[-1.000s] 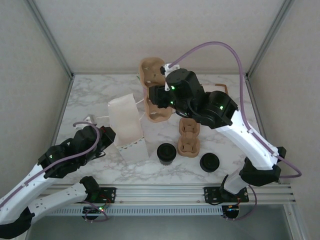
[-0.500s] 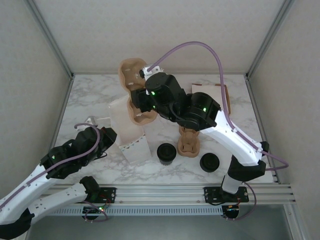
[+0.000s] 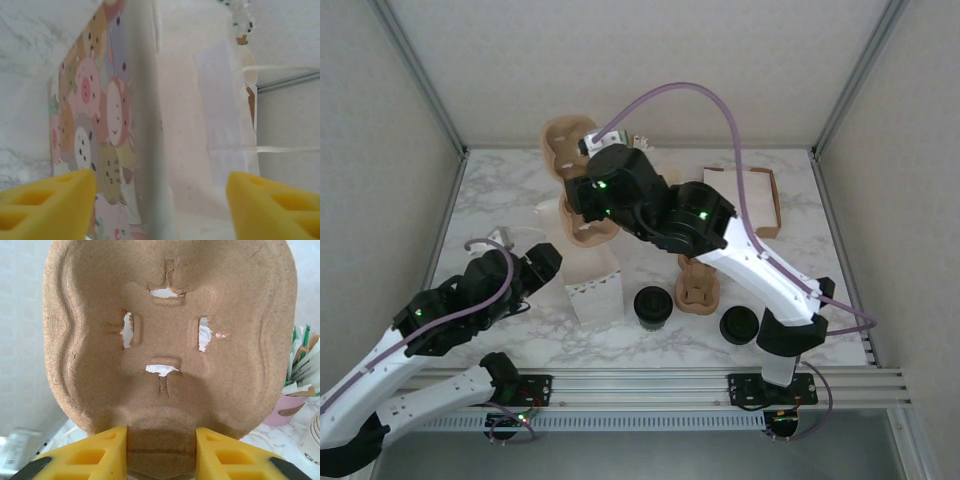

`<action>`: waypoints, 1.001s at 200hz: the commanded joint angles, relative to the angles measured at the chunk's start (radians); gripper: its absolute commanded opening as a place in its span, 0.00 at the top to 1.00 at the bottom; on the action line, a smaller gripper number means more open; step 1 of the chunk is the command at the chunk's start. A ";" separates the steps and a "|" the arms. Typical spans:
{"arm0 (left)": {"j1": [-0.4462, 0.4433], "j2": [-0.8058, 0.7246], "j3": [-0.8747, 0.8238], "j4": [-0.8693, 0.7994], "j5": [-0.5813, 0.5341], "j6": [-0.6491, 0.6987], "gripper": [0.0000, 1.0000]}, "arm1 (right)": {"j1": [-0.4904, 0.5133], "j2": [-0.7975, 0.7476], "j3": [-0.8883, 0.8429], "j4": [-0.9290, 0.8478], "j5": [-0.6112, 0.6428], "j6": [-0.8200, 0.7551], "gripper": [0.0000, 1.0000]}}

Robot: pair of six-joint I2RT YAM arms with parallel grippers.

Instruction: Pack the takeout coffee

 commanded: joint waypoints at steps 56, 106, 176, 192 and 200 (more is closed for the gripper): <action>-0.008 -0.020 0.159 -0.211 -0.188 0.181 0.01 | 0.012 0.110 0.079 -0.037 0.019 0.021 0.65; -0.001 0.008 0.231 -0.222 -0.411 0.334 0.01 | 0.012 0.160 0.070 -0.099 0.048 0.038 0.65; 0.321 0.126 0.260 -0.088 -0.076 0.483 0.05 | 0.012 0.185 0.051 -0.116 0.001 0.074 0.65; 0.417 0.160 0.272 -0.063 0.044 0.510 0.06 | 0.011 0.183 0.049 -0.114 -0.007 0.075 0.65; 0.465 0.170 0.277 -0.049 0.092 0.520 0.06 | 0.012 0.183 0.048 -0.115 -0.008 0.077 0.65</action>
